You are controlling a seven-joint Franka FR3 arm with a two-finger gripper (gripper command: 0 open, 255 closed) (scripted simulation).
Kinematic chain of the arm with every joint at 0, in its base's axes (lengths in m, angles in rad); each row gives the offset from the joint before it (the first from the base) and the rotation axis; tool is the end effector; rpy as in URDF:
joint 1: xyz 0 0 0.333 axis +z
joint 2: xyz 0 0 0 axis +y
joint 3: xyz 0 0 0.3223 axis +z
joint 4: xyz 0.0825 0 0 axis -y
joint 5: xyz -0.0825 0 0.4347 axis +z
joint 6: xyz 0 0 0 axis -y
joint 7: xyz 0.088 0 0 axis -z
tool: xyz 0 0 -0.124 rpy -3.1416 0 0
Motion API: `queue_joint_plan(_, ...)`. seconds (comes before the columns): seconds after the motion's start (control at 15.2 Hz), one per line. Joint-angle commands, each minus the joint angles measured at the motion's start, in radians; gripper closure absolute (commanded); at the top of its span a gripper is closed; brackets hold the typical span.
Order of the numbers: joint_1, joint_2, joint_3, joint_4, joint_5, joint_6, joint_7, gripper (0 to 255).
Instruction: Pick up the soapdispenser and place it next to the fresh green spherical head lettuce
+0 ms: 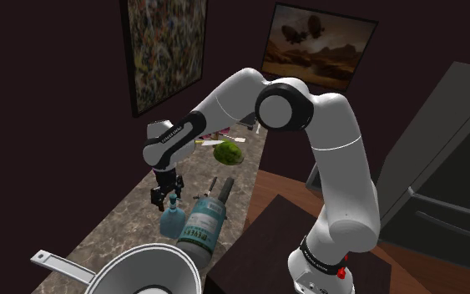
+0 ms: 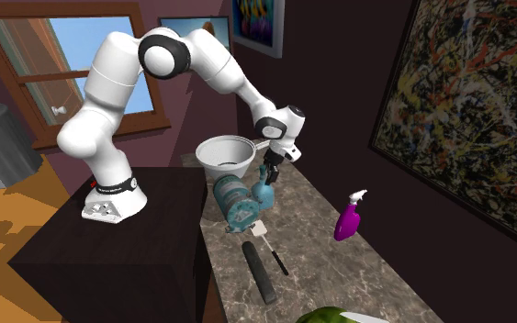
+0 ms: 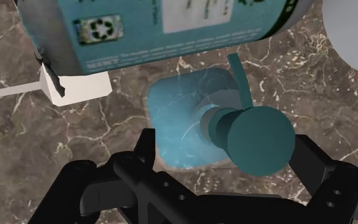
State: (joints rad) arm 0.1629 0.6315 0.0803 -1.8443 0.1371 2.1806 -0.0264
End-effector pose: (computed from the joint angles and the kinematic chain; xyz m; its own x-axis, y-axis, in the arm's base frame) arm 0.6186 0.1614 0.1112 0.9394 0.1784 -0.2926 0.1428 -0.9799 -0.1392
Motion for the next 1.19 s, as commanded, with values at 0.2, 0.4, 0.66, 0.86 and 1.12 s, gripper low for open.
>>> queue_joint_plan(0.2, 0.001, 0.006, 0.001, -0.005, 0.001, 0.012, 0.0, 0)
queue_joint_plan(0.4, 0.001, 0.006, 0.001, -0.005, 0.001, 0.012, 0.0, 0)
queue_joint_plan(0.66, 0.001, 0.006, 0.001, -0.005, 0.001, 0.012, 0.0, 255)
queue_joint_plan(0.86, 0.001, 0.006, 0.001, -0.005, 0.001, 0.012, 0.0, 255)
queue_joint_plan(1.12, 0.001, -0.005, 0.001, -0.007, 0.001, 0.003, 0.001, 255)
